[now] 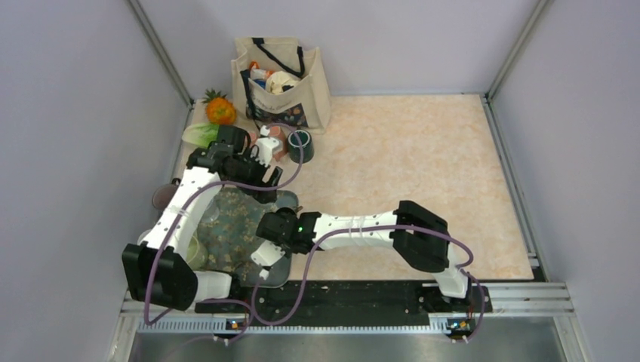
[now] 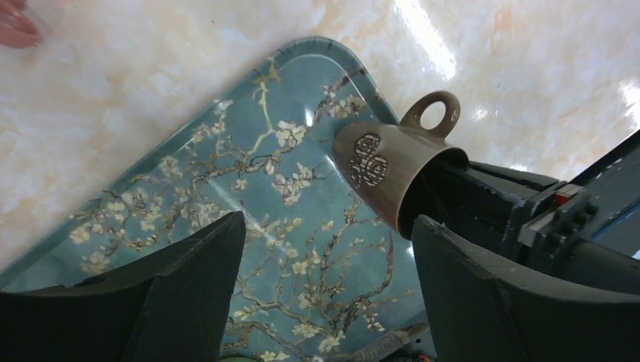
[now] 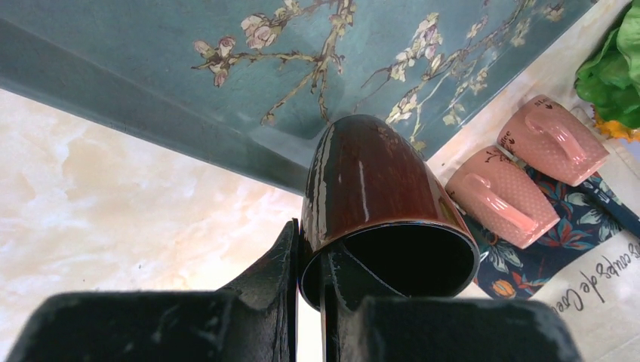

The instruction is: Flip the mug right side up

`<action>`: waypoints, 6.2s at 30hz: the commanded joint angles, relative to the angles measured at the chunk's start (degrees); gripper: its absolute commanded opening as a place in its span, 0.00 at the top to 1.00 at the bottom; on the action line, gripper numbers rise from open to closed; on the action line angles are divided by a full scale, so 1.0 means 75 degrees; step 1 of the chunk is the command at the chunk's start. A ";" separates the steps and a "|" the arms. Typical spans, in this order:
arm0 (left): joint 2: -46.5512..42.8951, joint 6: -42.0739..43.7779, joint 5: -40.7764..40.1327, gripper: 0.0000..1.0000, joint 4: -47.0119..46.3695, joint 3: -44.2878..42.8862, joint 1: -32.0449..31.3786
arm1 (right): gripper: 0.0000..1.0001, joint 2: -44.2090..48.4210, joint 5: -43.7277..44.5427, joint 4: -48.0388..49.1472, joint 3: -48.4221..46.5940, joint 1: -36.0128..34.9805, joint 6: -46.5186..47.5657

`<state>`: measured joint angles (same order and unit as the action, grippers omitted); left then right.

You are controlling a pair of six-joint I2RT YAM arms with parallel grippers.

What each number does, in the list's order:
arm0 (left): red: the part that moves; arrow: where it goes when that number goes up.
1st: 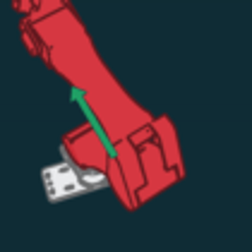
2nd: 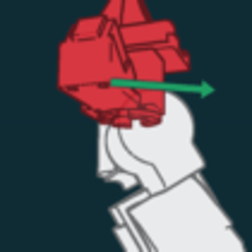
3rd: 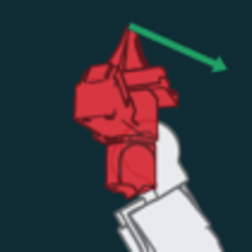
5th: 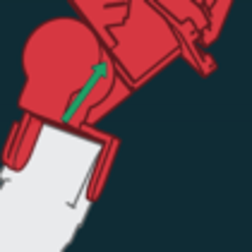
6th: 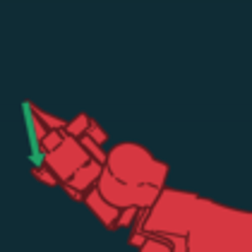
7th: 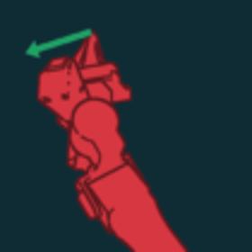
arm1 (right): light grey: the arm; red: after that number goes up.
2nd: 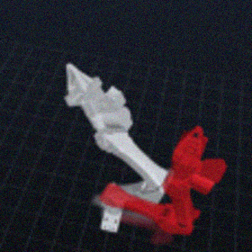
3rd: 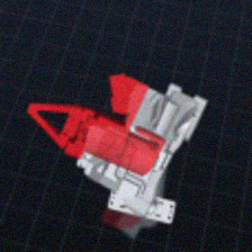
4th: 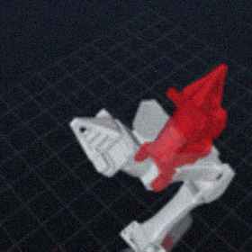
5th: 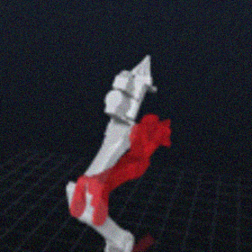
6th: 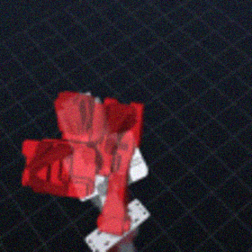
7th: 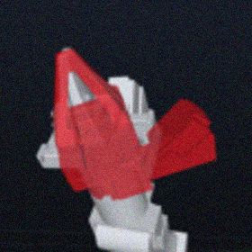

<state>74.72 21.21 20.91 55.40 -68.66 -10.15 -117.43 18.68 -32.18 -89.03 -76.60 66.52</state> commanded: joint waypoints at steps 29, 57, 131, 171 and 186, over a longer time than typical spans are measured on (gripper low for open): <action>0.1302 0.0219 -0.2143 1.00 -0.1157 0.1080 -0.1267 | 0.76 0.0301 0.1647 0.1428 -0.0326 -0.0201 0.0100; 0.0887 0.1221 -0.1860 0.74 -0.1194 0.1154 0.2978 | 0.39 0.3122 0.1315 0.3909 0.2193 -0.0208 -0.1539; 0.0860 -0.3764 0.3347 0.22 -0.3010 -0.0672 0.2997 | 1.00 0.1070 -0.0766 1.0513 0.1138 0.3195 -1.2503; 0.0026 -0.9607 0.6323 0.52 -0.9967 -0.0019 0.2479 | 1.00 0.1751 -0.2795 1.3485 0.2271 0.3507 -1.6835; 0.0146 -0.9423 0.6134 1.00 -0.9768 -0.0066 0.2508 | 1.00 0.0487 -0.3685 1.3528 0.1605 0.3501 -1.9064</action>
<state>76.40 -51.81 67.94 -19.27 -67.46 9.54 -113.95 -4.93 67.64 -75.13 -49.63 -76.25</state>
